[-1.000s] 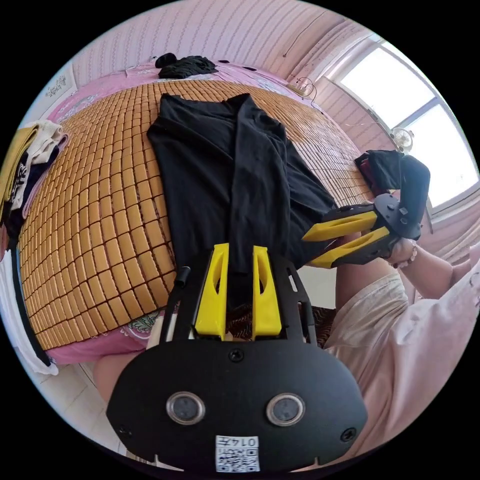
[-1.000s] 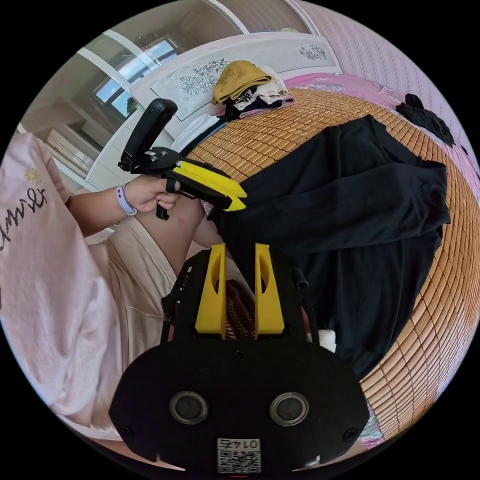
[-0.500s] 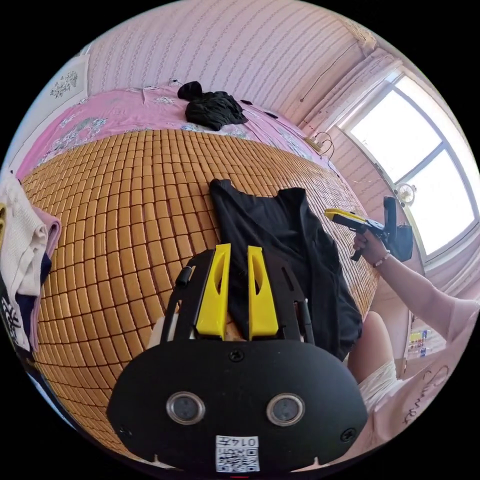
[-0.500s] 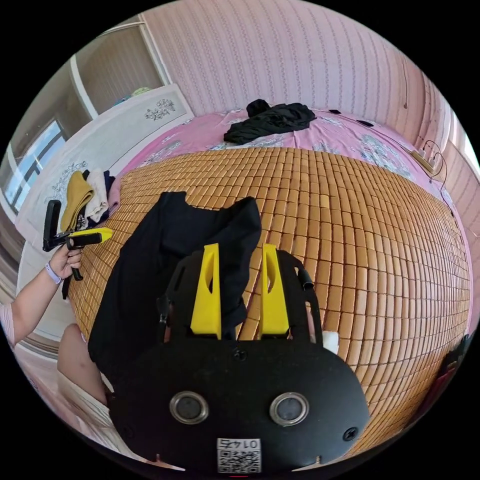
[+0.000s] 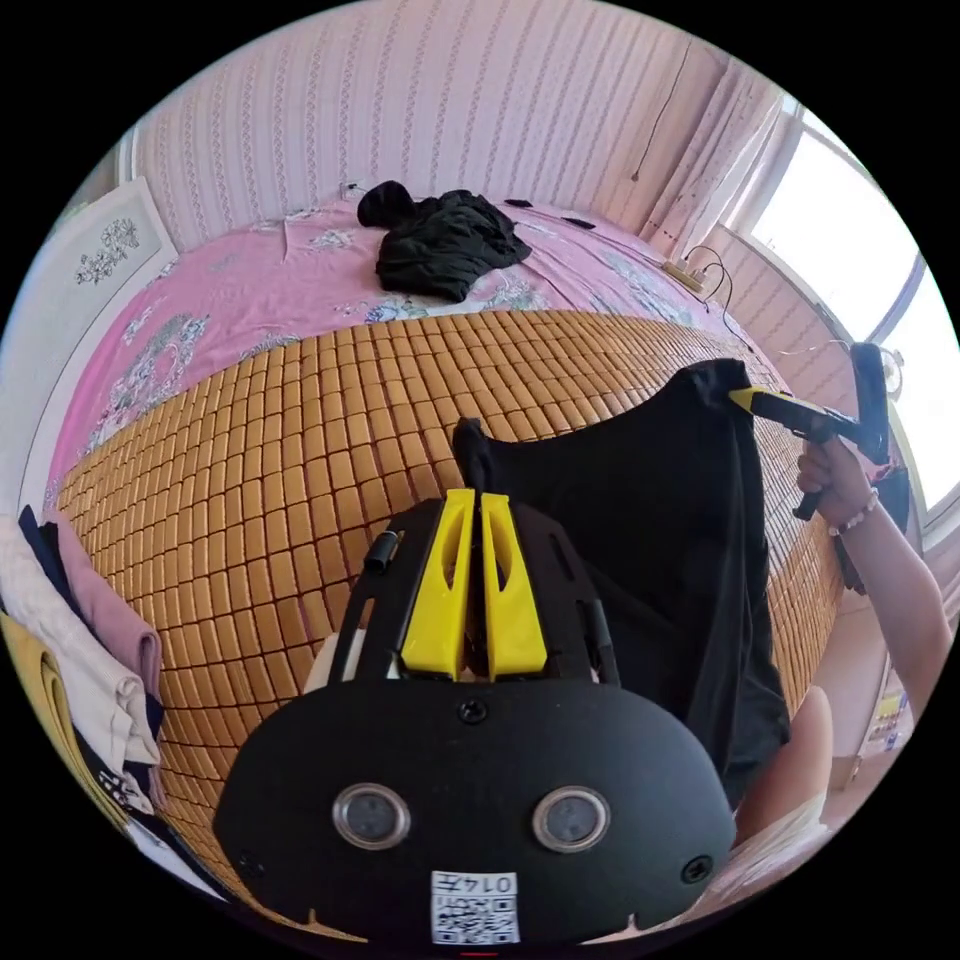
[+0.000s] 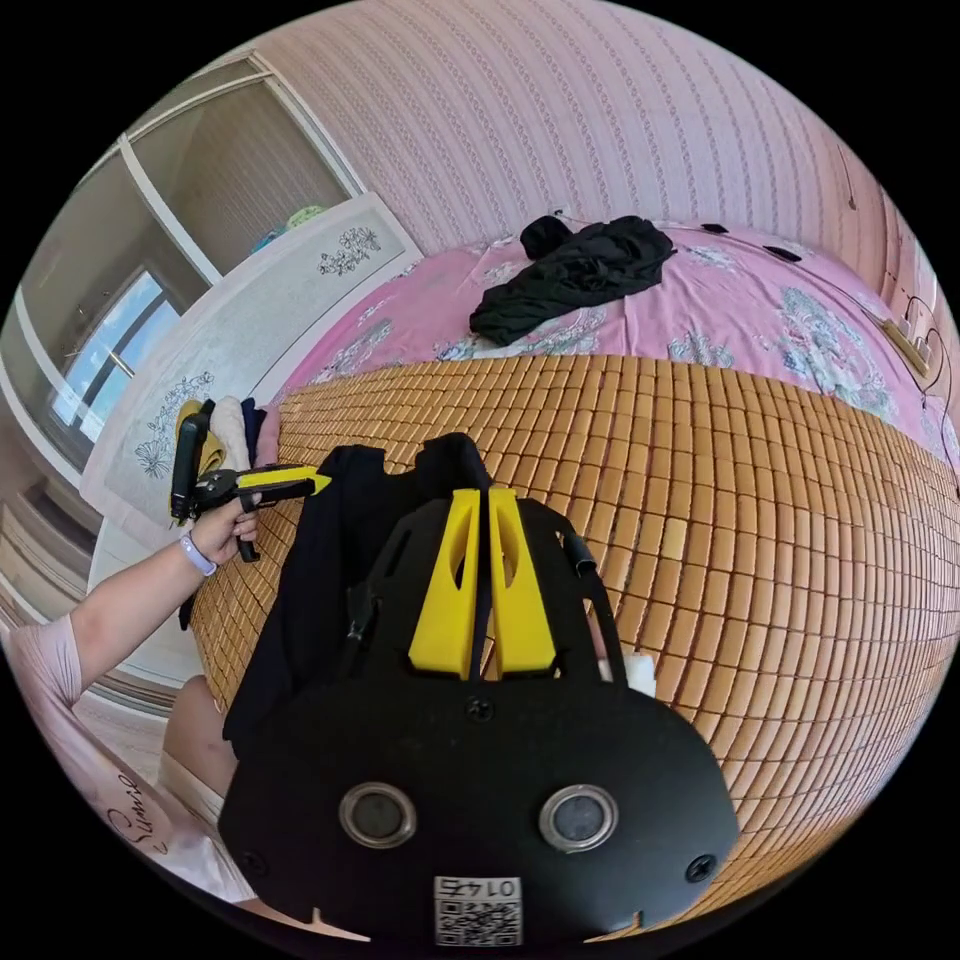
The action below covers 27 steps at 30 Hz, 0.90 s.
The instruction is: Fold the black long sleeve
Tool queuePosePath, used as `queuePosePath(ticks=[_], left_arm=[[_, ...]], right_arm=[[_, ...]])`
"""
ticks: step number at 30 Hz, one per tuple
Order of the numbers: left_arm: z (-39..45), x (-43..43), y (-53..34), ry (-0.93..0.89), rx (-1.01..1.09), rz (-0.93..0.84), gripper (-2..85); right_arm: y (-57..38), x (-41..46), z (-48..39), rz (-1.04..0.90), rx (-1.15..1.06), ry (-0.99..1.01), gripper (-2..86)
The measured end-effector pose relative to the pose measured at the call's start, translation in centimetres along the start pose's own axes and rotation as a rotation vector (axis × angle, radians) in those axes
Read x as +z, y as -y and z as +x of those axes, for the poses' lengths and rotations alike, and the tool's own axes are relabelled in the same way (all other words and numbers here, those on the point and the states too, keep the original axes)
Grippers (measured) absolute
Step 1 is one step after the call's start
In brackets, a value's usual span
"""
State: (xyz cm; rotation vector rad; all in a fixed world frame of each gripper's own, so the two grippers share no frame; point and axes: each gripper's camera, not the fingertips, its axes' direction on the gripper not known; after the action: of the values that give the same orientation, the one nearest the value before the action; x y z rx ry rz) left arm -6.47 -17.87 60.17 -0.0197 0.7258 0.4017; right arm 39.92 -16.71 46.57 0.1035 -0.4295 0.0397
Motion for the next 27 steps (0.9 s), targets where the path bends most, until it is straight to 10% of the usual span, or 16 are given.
queuePosePath(ticks=[13,18,27], left_arm=[[4.6,-12.5,-15.0,-0.336,0.273,0.054,-0.7],[6.1,-10.8,-27.6,-0.258,0.139,-0.170,0.5],[11.9,-8.3,-29.0,-0.182,0.029,-0.157,5.8]], right_arm=[[-12.1,-9.6,-3.2,-0.107,-0.200,0.350,2.2],[-21.8,-7.0,-4.0,-0.382,-0.051,0.147,4.8],[-20.0,-3.7,-7.4,-0.257,0.065,-0.008,10.0]])
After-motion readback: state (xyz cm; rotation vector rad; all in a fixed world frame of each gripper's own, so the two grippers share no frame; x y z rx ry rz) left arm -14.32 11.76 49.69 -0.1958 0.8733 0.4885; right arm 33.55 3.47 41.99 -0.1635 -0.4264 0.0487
